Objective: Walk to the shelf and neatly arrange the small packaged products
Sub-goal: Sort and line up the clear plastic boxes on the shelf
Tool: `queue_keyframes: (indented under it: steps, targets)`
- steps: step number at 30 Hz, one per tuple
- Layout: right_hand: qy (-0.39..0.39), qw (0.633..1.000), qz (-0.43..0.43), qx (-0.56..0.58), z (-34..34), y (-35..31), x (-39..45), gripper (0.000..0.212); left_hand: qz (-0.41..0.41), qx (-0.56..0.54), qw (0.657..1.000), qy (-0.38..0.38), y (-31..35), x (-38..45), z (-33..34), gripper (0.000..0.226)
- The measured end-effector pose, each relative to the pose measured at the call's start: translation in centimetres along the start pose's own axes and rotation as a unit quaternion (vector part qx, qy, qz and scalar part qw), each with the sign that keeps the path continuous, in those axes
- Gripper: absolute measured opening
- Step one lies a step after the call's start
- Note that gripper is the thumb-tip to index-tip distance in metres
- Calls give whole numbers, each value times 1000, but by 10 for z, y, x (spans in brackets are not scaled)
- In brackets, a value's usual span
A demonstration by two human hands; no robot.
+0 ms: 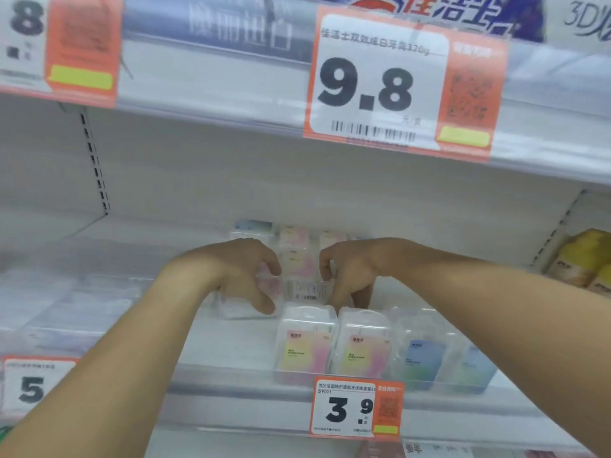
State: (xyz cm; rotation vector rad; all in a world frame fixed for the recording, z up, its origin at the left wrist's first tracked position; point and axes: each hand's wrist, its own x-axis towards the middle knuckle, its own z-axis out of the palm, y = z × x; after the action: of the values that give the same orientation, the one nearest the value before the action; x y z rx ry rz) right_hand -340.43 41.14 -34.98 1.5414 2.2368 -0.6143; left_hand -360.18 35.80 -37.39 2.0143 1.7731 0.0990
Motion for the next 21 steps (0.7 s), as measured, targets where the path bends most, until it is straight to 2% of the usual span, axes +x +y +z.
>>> queue_keyframes:
  steps: [6,8,12,15,17,19,21]
  targets:
    - [4,976,-50,214,-11,27,-5,25,28,-18,999,9,-6,-6,-13,27]
    - [42,969,-40,242,-7,32,-1,27,23,-17,999,38,-5,-1,-10,19]
    - [96,974,-15,205,2,27,9,43,-15,5,996,90,1,9,4,30]
    - [148,979,-2,141,2,17,12,60,13,-19,988,152,1,13,8,45]
    - [194,975,-2,109,-3,11,10,71,59,-108,976,179,2,14,9,45]
    - [239,965,-19,101,-11,5,7,72,115,-218,956,157,7,12,10,50]
    - [281,950,-63,116,-19,0,2,70,152,-281,936,146,12,13,11,43]
